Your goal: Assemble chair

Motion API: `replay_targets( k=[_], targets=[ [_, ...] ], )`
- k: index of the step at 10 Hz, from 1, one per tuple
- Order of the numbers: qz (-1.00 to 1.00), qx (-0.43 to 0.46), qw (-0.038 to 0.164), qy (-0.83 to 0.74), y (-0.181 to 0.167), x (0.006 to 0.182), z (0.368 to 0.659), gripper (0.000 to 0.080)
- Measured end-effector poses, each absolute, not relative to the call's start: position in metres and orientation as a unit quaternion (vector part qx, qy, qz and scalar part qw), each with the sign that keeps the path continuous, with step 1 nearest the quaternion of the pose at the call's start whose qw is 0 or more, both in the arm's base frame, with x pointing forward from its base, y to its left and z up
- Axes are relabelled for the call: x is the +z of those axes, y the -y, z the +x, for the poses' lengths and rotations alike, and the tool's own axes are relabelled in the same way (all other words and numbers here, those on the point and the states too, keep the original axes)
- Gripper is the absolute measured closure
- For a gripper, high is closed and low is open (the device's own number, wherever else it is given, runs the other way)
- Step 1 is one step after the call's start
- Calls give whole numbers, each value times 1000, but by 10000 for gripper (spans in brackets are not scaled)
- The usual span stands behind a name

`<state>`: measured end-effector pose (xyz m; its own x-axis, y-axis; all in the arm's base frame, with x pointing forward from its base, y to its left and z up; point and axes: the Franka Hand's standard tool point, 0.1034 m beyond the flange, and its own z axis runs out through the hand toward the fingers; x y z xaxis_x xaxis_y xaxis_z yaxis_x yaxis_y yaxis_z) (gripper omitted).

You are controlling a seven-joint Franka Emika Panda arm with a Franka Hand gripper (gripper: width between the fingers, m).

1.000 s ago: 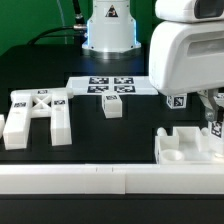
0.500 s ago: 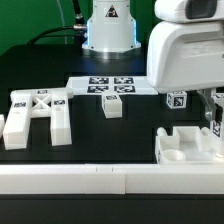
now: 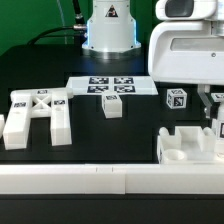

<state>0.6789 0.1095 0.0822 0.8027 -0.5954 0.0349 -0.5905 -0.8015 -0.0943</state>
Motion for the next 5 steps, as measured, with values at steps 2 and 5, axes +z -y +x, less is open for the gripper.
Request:
replay_targets(
  k=[2, 5],
  targets=[
    [-921, -28, 41, -387, -110, 82, 679, 508],
    [-884, -24, 45, -465, -109, 82, 679, 508]
  ],
)
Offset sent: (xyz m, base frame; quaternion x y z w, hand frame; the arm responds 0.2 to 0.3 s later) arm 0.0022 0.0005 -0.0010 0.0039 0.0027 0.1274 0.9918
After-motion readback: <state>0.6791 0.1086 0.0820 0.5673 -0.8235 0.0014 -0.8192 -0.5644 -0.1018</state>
